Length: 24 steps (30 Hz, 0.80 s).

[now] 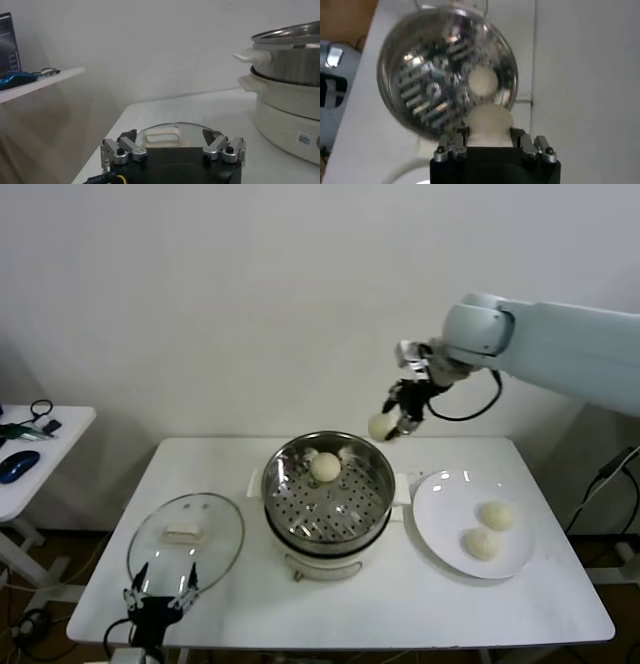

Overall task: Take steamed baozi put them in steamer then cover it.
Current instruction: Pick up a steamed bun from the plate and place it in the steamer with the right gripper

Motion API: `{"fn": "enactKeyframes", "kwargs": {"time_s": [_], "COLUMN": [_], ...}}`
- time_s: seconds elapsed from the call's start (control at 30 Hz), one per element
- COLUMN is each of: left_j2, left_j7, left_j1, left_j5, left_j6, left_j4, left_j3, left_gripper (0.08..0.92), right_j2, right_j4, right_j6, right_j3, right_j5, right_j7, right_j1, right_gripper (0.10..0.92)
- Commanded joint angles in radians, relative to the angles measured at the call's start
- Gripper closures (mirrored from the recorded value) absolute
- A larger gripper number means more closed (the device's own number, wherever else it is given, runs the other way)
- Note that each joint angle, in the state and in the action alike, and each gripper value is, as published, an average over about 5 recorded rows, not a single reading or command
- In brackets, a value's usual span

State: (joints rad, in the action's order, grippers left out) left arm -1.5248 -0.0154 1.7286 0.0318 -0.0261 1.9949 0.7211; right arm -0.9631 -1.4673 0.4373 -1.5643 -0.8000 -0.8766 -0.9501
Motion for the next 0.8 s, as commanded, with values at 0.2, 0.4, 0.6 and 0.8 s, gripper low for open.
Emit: {"fn": "enactKeyframes", "kwargs": {"time_s": [0.2, 0.4, 0.6, 0.8], "left_j2": [0.002, 0.007, 0.011, 0.012], "left_j7": [0.001, 0.002, 0.003, 0.003], "left_j1": [-0.002, 0.000, 0.000, 0.002], "left_j5": [-0.003, -0.004, -0.004, -0.001], "left_j6": [0.002, 0.006, 0.009, 0.010], "left_j4": [-0.003, -0.007, -0.010, -0.007], "left_j3": [0.012, 0.016, 0.019, 0.018], "left_gripper": [0.177, 0.177, 0.177, 0.177], "right_j2": [-0.292, -0.352, -0.388, -0.406], "right_j4": [-0.039, 0.076, 0.179, 0.218], "right_j6": [0.173, 0.173, 0.170, 0.171], "right_j3": [0.092, 0.092, 0.099, 0.106], "right_j5": [-0.057, 0.032, 0.112, 0.120], "right_j7": [0.193, 0.201, 0.213, 0.214], "right_j1": [0.218, 0.329, 0.401, 0.418], "right_gripper": [0.448, 0.448, 0.448, 0.448]}}
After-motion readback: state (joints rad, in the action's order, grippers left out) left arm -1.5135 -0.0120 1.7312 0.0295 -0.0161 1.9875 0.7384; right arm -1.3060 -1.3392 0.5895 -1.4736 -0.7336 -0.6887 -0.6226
